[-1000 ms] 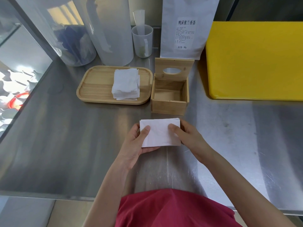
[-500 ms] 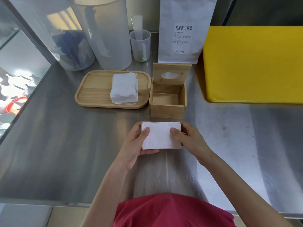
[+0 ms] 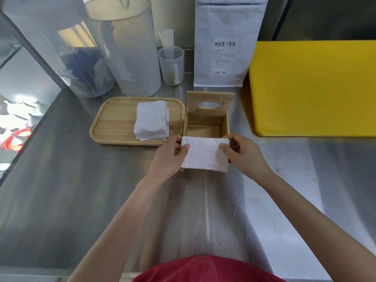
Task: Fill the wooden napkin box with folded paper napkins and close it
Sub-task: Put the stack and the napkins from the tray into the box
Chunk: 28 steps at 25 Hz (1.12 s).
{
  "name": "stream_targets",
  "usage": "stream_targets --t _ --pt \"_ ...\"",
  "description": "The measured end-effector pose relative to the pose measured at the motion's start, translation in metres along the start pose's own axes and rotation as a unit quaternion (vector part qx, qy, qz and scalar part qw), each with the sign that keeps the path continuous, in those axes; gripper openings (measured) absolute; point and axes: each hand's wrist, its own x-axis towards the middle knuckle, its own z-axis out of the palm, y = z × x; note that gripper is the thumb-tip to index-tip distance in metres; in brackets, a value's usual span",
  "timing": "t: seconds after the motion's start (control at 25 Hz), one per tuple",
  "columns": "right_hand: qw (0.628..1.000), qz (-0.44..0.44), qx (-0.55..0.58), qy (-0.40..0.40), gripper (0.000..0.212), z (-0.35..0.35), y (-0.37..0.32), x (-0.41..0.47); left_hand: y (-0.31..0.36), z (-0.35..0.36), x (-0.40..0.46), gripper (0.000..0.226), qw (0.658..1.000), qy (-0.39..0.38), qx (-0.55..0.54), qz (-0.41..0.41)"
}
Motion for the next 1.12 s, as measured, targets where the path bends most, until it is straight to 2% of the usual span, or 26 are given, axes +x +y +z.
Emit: stream_targets --t 0.16,0.28,0.4,0.48,0.68,0.84,0.96,1.12 --pt "0.998 -0.026 -0.046 0.021 0.025 -0.012 -0.01 0.031 0.016 -0.002 0.03 0.014 0.986 0.034 0.151 0.054" --pt "0.995 -0.046 -0.083 0.033 0.022 -0.019 -0.015 0.049 0.025 -0.001 0.048 0.023 0.98 0.049 0.18 0.072" --pt "0.985 -0.079 -0.149 0.036 0.021 -0.018 -0.016 0.061 0.029 0.0 0.061 0.025 0.978 0.061 0.179 0.085" --pt "0.976 -0.094 -0.192 0.036 0.022 -0.014 -0.017 0.065 0.028 0.003 0.068 0.026 0.969 0.058 0.217 0.102" --pt "0.933 -0.119 -0.34 -0.011 0.022 -0.004 -0.018 0.073 0.026 0.008 0.079 0.025 0.907 0.041 0.392 0.146" --pt "0.906 -0.122 -0.404 -0.031 0.019 0.003 -0.017 0.082 0.029 0.011 0.088 0.024 0.862 0.012 0.474 0.18" --pt "0.888 -0.115 -0.442 -0.049 0.017 0.008 -0.016 0.087 0.029 0.017 0.095 0.024 0.828 -0.033 0.533 0.172" --pt "0.872 -0.093 -0.477 -0.052 0.017 0.016 -0.014 0.092 0.028 0.022 0.101 0.023 0.804 -0.054 0.571 0.156"
